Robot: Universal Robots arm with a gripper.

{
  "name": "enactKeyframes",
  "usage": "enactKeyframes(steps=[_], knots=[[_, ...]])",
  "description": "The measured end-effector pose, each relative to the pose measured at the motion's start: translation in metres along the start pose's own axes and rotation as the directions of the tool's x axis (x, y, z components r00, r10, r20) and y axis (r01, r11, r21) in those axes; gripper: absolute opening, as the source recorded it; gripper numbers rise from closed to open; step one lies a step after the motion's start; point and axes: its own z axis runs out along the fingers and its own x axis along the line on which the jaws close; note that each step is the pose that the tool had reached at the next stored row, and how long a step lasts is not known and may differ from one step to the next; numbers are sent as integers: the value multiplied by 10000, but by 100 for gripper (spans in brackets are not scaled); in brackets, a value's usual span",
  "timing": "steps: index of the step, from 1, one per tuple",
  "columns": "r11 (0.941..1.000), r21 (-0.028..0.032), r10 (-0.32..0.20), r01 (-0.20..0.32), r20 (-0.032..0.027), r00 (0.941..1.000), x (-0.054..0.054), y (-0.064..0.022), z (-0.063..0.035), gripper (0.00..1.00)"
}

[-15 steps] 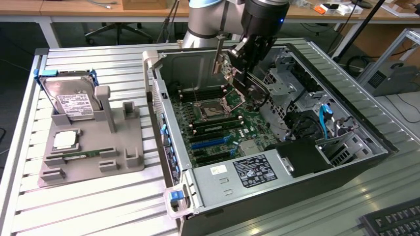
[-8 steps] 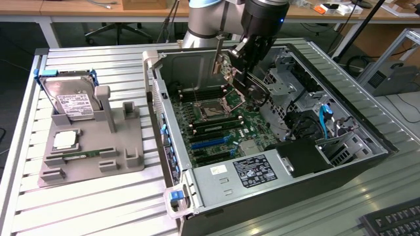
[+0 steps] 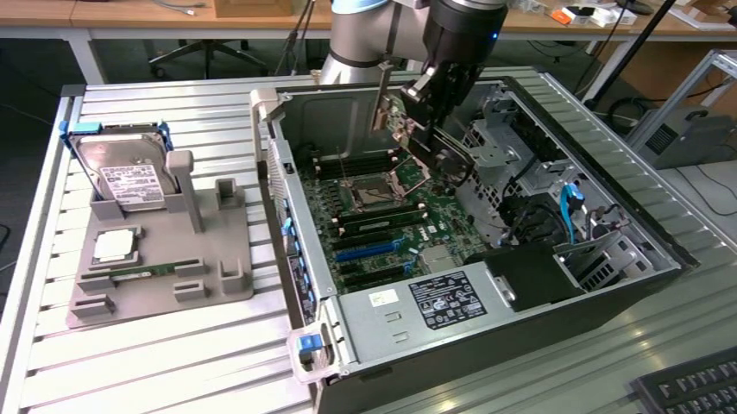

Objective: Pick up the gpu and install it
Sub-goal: 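Insert the gpu into the slot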

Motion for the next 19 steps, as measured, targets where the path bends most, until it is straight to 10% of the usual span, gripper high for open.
enactKeyframes(steps=[19], knots=[[9989,-13,-468,468,2,9989,0,0,10,27]])
